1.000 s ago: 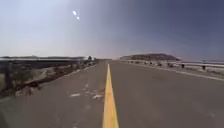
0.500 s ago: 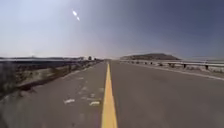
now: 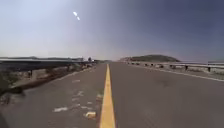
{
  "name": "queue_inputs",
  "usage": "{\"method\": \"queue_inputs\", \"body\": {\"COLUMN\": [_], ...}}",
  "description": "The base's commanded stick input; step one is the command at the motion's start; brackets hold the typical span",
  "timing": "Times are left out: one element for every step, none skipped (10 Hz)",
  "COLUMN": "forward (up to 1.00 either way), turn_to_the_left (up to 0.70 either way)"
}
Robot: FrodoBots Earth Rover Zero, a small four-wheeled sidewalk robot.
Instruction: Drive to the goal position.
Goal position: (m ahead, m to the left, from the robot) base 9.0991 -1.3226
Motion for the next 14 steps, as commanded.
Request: {"method": "queue_inputs", "body": {"forward": [0.5,0.5,0.5,0.5,0.5,0.5,0.5,0.5,0.5,0.5,0.5,0.5,0.5,0.5], "turn_to_the_left": [0.0,0.0,0.0,0.0,0.0,0.0,0.0,0.0,0.0,0.0,0.0,0.0,0.0,0.0]}}
